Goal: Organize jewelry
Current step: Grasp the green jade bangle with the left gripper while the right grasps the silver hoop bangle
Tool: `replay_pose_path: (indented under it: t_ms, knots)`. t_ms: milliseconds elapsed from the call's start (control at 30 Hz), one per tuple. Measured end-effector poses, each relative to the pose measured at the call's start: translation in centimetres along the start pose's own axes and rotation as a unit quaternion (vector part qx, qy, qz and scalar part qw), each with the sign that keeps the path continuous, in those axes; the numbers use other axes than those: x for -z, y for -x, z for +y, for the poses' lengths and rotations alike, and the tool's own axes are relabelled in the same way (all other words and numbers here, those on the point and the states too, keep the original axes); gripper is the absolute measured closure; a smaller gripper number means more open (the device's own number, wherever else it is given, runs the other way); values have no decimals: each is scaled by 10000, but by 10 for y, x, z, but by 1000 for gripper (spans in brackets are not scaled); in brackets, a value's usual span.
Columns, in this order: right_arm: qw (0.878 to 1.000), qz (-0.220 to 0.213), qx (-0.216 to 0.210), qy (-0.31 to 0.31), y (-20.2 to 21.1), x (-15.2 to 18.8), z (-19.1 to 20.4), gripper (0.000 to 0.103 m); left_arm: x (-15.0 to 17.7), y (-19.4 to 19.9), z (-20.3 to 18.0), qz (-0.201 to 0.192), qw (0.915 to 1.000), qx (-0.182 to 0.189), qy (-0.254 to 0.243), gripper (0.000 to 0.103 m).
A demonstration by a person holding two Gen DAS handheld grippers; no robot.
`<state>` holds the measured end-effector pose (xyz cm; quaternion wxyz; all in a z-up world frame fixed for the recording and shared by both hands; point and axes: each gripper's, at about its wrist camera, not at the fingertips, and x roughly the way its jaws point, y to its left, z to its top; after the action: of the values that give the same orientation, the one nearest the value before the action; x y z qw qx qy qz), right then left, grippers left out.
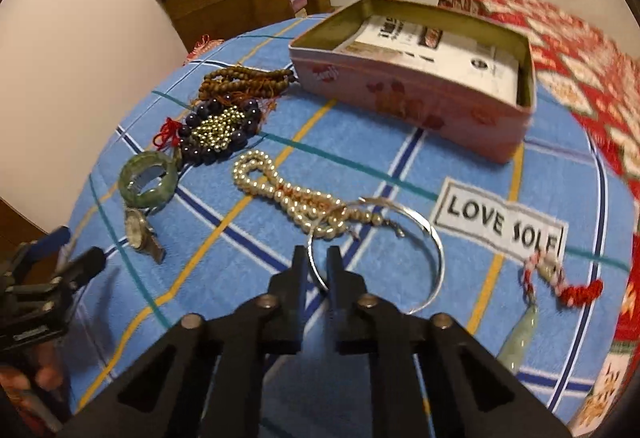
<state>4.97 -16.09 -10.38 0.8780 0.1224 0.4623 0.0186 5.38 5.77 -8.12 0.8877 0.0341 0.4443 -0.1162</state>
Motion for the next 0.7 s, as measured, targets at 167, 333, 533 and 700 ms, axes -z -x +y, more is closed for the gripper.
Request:
replay_pose_path:
  t_ms: [167, 333, 533, 700]
  knots:
    - [9979, -323, -538, -159, 37, 3, -2, 92, -2, 1, 1, -41, 10000, 54, 42, 2]
    - [9976, -604, -339, 26, 51, -1, 9, 91, -13, 0, 6, -109, 9994, 216, 251, 2]
    - [9951, -711, -407, -562, 51, 4, -12, 11, -52, -26, 7, -84, 9983, 366, 445, 2]
    - [9952, -743, -201, -600, 59, 6, -18, 11, -68, -67, -6, 448, 9987, 116, 215, 11]
